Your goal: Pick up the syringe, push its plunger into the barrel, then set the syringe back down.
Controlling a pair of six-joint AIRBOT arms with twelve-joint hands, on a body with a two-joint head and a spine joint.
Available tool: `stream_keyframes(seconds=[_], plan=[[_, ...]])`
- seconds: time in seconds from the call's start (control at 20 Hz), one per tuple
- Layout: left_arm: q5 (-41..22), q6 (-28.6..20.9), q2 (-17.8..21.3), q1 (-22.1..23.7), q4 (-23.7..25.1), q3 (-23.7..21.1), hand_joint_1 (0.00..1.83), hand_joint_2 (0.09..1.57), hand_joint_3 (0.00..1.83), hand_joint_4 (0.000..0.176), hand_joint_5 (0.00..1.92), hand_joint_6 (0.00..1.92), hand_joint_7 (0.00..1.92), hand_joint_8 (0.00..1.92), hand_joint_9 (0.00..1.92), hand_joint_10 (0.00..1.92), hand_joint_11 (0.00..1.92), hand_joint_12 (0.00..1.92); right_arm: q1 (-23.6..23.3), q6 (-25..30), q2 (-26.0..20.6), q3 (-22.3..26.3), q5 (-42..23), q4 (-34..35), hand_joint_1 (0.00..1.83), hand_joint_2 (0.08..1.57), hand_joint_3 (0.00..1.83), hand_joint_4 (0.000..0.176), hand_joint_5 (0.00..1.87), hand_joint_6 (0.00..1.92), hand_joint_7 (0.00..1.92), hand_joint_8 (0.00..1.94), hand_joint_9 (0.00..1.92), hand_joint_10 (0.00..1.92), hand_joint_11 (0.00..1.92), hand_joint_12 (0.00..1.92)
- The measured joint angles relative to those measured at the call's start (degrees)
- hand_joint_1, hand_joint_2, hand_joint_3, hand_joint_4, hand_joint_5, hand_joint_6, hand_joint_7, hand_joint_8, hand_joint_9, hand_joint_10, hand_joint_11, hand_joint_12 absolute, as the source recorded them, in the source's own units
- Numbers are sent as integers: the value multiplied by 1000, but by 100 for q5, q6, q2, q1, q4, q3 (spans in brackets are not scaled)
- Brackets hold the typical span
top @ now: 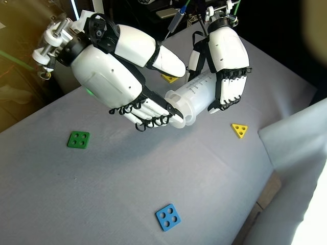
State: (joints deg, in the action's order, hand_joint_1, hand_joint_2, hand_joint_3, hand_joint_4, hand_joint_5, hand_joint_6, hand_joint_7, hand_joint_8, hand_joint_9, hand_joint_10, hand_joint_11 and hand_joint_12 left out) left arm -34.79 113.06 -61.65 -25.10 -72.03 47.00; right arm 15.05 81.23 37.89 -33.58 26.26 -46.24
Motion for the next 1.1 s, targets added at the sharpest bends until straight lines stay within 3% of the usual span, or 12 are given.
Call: stream_keyframes(seconds=[0.25,0.55,0.7,0.85,1.1], plan=[[151,-22,-28,20,0,-17,1352,1200,1,0,693,1303,811,1353,801,1316,663,1040,133,-4,-348,-94,-271,-490,0,1257,0,0,265,0,243,1,181,1,0,414],[160,-22,-28,22,2,-17,1352,1200,0,0,702,1238,813,1345,794,1358,660,1036,232,-68,-693,-122,-634,-2441,0,1256,0,0,291,4,270,4,206,7,0,450],[157,-20,-28,22,9,-17,1356,1190,0,0,726,1236,820,1329,821,1306,674,1033,232,-313,-861,-120,-1130,-2837,0,1260,1,0,280,1,262,0,201,3,0,439],[173,-20,-28,22,68,-15,1355,1192,0,0,708,1244,829,1312,809,1332,663,1027,223,-1327,-907,-149,-1381,-2848,0,1259,0,0,284,2,267,3,207,4,0,461],[157,-42,-28,-59,354,-15,1354,1196,1,0,704,1253,806,1340,815,1331,669,1033,151,-2326,-925,-682,-2787,-3003,0,1263,2,0,281,0,262,0,203,1,0,455]])
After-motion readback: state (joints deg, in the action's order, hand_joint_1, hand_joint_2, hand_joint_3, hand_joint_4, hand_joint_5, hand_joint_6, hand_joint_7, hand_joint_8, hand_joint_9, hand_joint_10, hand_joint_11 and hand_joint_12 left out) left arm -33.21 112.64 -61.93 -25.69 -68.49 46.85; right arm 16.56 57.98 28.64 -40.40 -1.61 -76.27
